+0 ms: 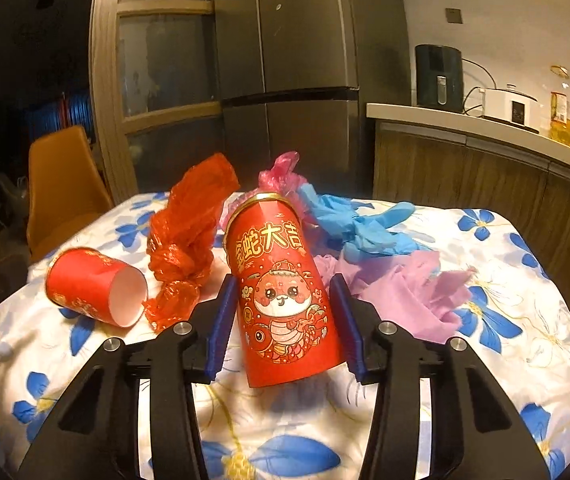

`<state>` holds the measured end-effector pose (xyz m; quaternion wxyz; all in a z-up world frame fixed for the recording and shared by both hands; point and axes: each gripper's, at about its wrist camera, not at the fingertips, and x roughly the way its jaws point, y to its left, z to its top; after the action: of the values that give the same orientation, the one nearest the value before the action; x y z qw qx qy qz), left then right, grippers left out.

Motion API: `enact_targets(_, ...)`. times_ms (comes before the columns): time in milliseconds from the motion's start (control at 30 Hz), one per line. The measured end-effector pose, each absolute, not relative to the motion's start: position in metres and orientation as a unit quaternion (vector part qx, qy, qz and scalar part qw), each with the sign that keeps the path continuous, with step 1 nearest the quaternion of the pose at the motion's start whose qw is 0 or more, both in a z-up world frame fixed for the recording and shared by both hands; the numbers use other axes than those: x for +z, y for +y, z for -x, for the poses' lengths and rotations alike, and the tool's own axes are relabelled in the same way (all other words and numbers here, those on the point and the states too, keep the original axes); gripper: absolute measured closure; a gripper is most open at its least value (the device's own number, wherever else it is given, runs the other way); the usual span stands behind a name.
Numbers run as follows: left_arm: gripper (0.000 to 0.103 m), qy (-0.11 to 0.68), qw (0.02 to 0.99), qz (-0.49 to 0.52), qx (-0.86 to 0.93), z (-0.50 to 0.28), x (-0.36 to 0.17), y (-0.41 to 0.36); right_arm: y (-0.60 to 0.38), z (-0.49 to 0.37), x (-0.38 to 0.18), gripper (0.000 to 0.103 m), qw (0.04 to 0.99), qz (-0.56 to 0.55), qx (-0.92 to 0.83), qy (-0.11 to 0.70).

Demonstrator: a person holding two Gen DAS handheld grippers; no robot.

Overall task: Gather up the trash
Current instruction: 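Grasp the upright red printed paper cup with the right tool while the left tool grasps the lying red cup, then lift both held red cups and carry them over the black bin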

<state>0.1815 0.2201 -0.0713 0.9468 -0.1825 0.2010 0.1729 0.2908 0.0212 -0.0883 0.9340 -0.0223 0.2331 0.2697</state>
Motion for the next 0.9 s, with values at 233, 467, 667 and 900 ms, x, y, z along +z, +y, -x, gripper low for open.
enact_targets(233, 0.018, 0.236, 0.935, 0.217, 0.153, -0.201, -0.083, 0.250, -0.010, -0.266, -0.076, 0.056, 0.941, -0.008, 0.262, 0.215)
enact_targets(467, 0.056, 0.274, 0.924, 0.247, 0.099, -0.217, -0.100, 0.256, -0.031, -0.248, -0.065, 0.056, 0.945, -0.021, 0.256, 0.201)
enact_targets(667, 0.089, 0.281, 0.929, 0.234, 0.050, -0.220, -0.099, 0.237, -0.041, -0.239, -0.059, 0.056, 0.948, -0.031, 0.251, 0.195)
enact_targets(900, 0.101, 0.267, 0.943, 0.198, 0.029, -0.212, -0.086, 0.199, -0.055, -0.224, -0.052, 0.056, 0.952, -0.043, 0.243, 0.184)
